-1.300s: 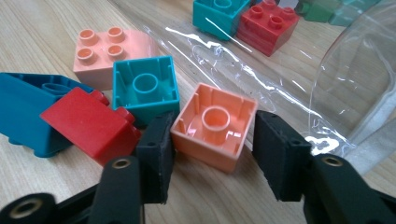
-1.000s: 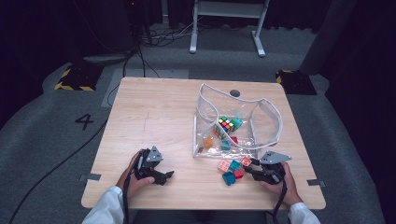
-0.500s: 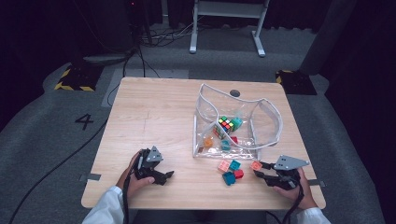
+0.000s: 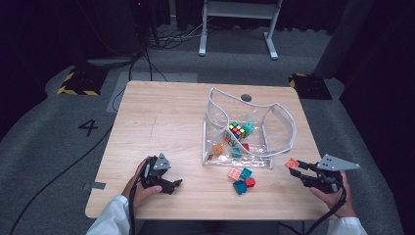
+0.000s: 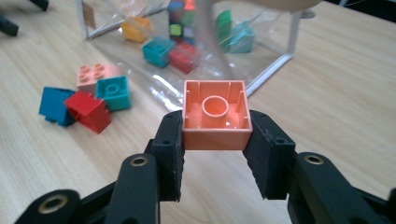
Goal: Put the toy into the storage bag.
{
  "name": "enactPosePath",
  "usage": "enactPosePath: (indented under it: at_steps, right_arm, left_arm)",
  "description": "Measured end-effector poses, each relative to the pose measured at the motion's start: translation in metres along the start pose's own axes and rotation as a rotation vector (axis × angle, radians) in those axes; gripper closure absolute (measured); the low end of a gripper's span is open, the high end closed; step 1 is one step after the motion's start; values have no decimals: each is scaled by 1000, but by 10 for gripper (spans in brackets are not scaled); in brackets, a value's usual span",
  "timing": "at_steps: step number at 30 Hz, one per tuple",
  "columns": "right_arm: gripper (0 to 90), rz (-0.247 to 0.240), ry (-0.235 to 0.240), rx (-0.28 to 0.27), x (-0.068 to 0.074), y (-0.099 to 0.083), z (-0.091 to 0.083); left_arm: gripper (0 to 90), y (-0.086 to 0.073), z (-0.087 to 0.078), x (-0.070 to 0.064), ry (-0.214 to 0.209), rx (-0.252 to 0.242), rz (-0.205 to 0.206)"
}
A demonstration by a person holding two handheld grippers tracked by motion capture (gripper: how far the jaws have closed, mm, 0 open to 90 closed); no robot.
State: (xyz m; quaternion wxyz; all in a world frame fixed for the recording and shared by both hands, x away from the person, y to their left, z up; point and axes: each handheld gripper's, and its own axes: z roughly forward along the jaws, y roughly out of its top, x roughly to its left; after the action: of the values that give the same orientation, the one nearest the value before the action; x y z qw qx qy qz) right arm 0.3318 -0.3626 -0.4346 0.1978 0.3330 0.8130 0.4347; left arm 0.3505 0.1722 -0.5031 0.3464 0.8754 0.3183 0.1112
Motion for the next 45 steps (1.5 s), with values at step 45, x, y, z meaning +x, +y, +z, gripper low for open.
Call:
enactPosePath:
  at_steps: [45]
  right_arm:
    - [593, -166, -24, 17, -34, 153, 12]
  left_arm:
    - [103, 0, 0, 0, -9, 2, -8]
